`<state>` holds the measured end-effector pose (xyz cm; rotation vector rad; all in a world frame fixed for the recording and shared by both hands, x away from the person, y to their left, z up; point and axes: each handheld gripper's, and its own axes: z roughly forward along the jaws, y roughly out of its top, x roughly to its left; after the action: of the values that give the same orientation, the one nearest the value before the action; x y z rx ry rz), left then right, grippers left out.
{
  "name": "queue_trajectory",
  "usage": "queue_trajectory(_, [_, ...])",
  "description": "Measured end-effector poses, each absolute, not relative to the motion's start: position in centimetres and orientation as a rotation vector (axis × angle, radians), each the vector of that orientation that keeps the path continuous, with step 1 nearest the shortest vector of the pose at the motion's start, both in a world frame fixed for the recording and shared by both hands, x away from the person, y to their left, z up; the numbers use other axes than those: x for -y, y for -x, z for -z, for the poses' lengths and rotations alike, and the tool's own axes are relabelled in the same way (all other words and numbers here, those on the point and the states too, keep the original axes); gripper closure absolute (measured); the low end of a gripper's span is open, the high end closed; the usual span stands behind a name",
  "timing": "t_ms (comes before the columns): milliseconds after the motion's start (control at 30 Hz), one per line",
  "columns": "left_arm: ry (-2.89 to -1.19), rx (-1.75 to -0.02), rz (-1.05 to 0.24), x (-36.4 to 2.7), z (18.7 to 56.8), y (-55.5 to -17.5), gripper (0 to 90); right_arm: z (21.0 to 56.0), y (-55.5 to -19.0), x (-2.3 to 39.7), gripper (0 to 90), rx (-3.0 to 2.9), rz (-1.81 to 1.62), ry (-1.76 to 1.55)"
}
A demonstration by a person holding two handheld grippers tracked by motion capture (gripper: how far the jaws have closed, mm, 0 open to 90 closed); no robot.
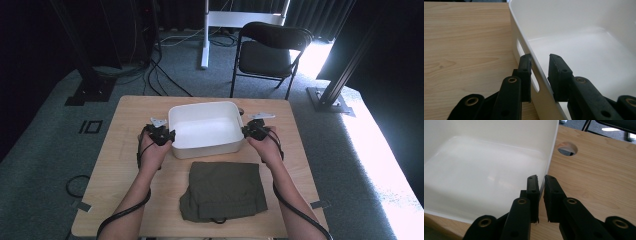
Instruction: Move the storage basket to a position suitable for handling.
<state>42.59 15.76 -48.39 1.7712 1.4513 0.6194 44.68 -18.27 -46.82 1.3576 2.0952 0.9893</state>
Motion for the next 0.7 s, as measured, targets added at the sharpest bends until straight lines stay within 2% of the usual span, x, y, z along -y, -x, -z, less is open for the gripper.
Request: queue_trajectory(700, [-1.840, -1.376, -0.581, -10.9, 48.3, -44.7, 74.8, 46.8, -43.4, 23.3, 83.1, -2.015, -0.969, -1.474])
